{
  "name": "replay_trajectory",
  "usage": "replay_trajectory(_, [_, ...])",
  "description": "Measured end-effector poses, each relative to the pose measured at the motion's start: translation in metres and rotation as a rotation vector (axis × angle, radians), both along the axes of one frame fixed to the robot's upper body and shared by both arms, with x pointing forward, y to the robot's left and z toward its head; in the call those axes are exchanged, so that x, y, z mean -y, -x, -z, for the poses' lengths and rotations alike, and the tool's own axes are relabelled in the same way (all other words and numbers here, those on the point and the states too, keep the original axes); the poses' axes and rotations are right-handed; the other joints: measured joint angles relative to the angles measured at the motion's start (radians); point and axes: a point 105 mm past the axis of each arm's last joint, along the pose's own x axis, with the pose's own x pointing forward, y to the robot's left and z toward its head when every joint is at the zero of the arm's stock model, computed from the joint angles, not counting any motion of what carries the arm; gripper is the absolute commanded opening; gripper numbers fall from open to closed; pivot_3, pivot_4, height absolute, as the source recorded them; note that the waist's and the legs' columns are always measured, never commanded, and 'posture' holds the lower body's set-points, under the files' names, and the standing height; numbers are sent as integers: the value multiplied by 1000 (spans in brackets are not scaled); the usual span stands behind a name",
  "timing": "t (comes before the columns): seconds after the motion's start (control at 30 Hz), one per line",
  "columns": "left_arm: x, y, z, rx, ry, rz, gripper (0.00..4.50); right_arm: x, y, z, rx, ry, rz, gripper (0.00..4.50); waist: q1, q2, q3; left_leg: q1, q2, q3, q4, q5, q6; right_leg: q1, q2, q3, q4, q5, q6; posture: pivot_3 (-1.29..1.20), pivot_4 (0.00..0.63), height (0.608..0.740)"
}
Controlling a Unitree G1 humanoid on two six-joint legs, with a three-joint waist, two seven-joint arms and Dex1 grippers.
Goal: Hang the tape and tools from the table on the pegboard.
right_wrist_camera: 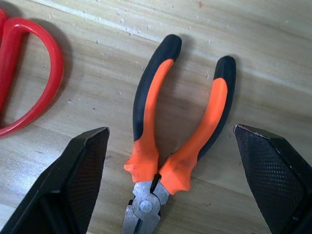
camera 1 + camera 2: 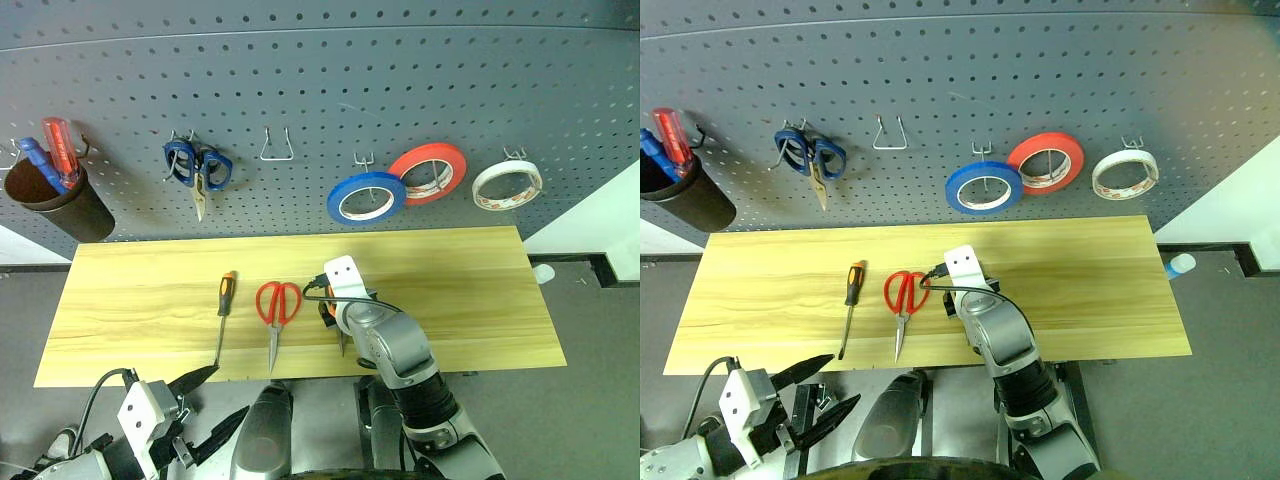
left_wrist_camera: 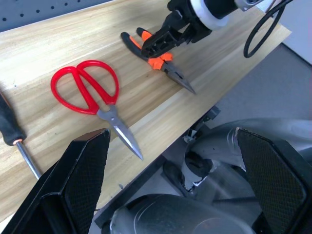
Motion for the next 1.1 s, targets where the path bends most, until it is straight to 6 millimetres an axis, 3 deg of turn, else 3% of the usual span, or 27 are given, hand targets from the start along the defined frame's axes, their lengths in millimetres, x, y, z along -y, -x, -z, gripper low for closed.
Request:
replay_trajectory(0.73, [8,3,-21,-2,0,51,4328,6,-6,7,15,-3,46,4282,-3,1,47,-2,1,0,0,0,0,-2,0,0,1,0,0,354,367,740])
replay_trajectory(0.83, [8,2,-23,-6,-1,50,4328,5,-6,6,16,-11,46,3738,-3,0,49,-2,1,0,0,0,0,-2,0,0,1,0,0,353,368,740])
replay_trajectory(1.0, [7,0,-23,-14,-4,36,4328,4,-6,6,18,-19,46,2195,-2,0,52,-2,1,0,0,0,0,-2,0,0,1,0,0,353,361,740])
replay_trajectory(1.1, [7,-2,-23,-15,-1,32,4328,4,-6,6,22,-21,48,2117,-2,0,52,-2,1,0,0,0,-1,-2,0,0,1,0,0,353,357,740])
